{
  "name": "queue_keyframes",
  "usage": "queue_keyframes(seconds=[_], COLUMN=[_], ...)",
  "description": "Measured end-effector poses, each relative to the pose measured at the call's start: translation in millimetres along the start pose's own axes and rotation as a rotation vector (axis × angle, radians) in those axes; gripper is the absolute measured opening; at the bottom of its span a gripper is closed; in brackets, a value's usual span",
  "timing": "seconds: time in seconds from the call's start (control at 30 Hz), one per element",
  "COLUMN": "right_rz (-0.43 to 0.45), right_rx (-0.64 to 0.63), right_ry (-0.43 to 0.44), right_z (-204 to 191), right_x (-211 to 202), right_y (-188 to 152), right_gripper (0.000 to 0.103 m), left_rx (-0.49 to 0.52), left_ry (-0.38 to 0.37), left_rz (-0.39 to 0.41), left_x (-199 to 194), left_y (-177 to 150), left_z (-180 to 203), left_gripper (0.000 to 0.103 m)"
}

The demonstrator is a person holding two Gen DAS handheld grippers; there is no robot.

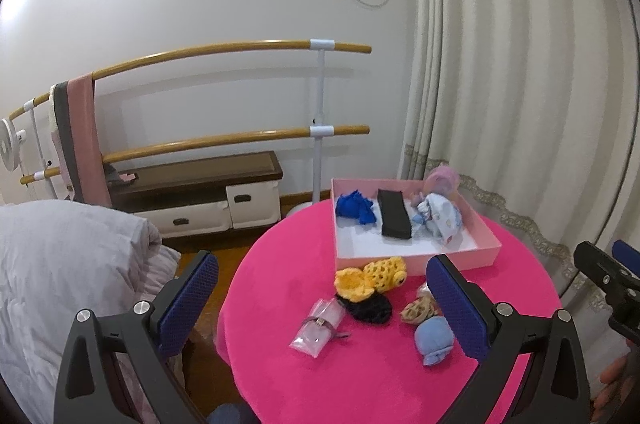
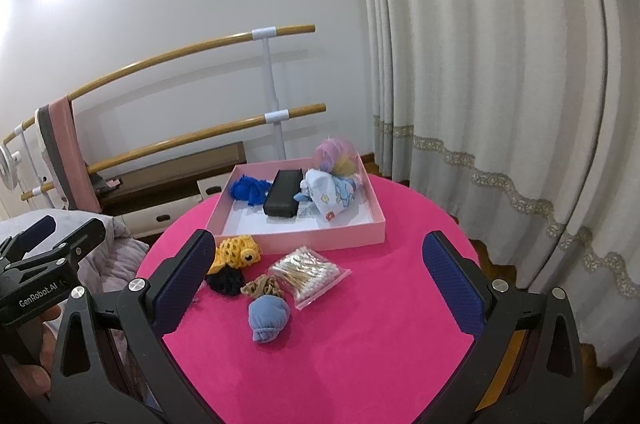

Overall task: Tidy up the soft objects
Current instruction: 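Move both open tools toward the remaining items on the table, then grasp the clear plastic bag with the left tool while the right grasps the light-blue fuzzy ball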

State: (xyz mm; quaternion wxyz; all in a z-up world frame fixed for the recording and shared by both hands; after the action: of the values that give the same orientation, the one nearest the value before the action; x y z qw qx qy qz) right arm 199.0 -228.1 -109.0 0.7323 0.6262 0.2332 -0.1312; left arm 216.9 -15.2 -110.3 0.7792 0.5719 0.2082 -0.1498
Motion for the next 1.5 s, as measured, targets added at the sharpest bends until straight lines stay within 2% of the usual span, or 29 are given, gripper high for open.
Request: queue_keyframes(seconds=[0.23, 0.4, 0.57, 0.73, 0.93, 1.07, 1.2, 1.3, 1.37, 1.5], right_rz=[-0.048, -0.110, -0.192, -0.257, -0.309, -0.329, -0.344, -0.358, -0.368, -0.379], right_rx=[-0.007, -0.015, -0.029, -0.036, -0.042, -0.038, -0.034, -0.032, -0.033, -0.031], right_ry=[0.019, 0.057, 0.109, 0.145, 0.167, 0.172, 0.183, 0.195, 0.207, 0.221], right_z=[-3.6, -12.6, -27.0, -39.8, -48.9, -50.9, -53.9, -57.3, -61.3, -66.5], right_x=[17.9, 38.2, 67.9, 93.0, 114.4, 122.8, 130.6, 137.3, 142.0, 148.2], right_y=[-14.4, -32.5, -52.8, -69.8, -82.6, -87.5, -91.2, -94.5, -96.9, -100.0], right_gripper=[0.103, 0.103, 0.103, 0.103, 0.103, 0.103, 0.103, 0.103, 0.103, 0.098], left_rx=[0.021, 0.028, 0.046, 0.069, 0.084, 0.129, 0.162, 0.157, 0.138, 0.139], left_ry=[0.016, 0.046, 0.070, 0.057, 0.070, 0.086, 0.083, 0.055, 0.021, -0.013], left_rz=[-0.034, -0.090, -0.157, -0.226, -0.279, -0.309, -0.358, -0.390, -0.411, -0.432], left_x=[19.5, 46.7, 85.3, 125.3, 176.7, 208.6, 234.5, 251.1, 257.2, 262.9], left_y=[-13.9, -30.6, -42.1, -51.4, -55.3, -64.7, -75.9, -79.2, -79.5, -80.9], left_z=[-10.3, -25.4, -37.0, -42.7, -49.0, -49.0, -46.2, -41.1, -38.1, -30.3], left_gripper=[0.103, 0.103, 0.103, 0.103, 0.103, 0.103, 0.099, 0.086, 0.067, 0.046])
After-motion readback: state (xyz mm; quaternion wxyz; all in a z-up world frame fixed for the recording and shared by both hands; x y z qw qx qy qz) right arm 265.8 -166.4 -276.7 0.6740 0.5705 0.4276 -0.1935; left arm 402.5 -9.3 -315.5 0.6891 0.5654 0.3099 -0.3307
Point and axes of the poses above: each gripper's, at about its wrist camera, not at the fingertips, and x roughly the way its jaws point, z to its right, y to its top, the point moved 5 cm from there along x, roughly the way its jaws point, and after that the axes turned 15 degrees about -x, right-handed, at the moved point
